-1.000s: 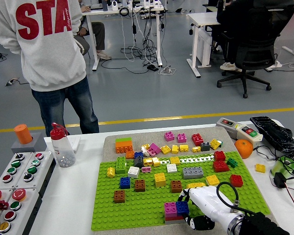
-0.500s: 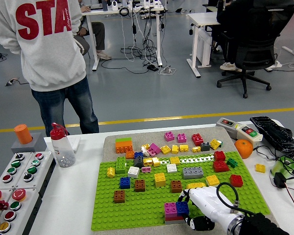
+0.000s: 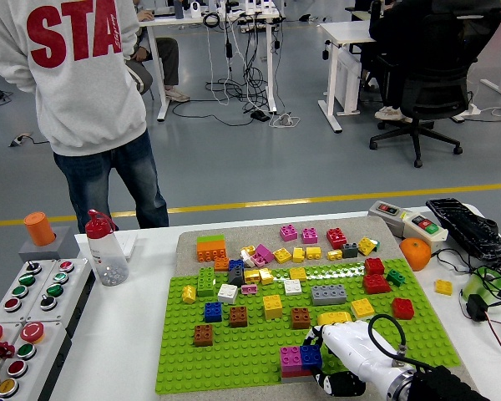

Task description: Pick up the brick,pile it on top of brick,press brick,pick up the brick,pile it on top of brick,press brick

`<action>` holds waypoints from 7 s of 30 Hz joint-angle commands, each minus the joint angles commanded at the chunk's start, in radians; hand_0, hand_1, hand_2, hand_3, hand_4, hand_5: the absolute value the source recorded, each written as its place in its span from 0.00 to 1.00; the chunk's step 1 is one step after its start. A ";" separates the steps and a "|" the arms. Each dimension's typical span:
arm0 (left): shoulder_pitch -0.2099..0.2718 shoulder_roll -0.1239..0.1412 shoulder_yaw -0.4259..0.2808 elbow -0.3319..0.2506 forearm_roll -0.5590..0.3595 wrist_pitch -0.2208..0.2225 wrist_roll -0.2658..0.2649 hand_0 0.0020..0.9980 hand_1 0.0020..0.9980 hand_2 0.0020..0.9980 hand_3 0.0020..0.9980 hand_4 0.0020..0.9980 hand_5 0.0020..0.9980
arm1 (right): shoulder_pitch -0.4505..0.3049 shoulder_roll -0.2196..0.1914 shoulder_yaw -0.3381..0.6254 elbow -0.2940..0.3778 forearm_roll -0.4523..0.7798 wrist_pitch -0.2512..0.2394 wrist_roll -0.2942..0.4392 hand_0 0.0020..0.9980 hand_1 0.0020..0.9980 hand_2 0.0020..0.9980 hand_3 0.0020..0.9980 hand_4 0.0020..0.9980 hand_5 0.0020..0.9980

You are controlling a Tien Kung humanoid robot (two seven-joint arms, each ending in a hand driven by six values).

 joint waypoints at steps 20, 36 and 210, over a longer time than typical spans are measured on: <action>-0.005 0.002 0.004 0.000 -0.008 -0.001 -0.002 0.65 0.68 0.70 0.57 0.30 1.00 | 0.004 0.003 0.004 -0.007 -0.005 0.000 0.004 0.54 0.57 0.60 0.60 0.52 0.14; -0.008 0.002 0.005 0.000 -0.010 -0.001 -0.003 0.66 0.68 0.70 0.57 0.30 1.00 | 0.005 0.004 0.007 -0.011 -0.017 0.009 0.024 0.71 0.70 0.75 0.73 0.56 0.16; -0.016 0.004 -0.001 0.000 0.006 -0.006 -0.006 0.65 0.68 0.71 0.57 0.30 1.00 | -0.291 0.182 0.845 -0.182 1.885 -0.066 0.436 0.81 0.77 0.76 0.75 0.53 0.48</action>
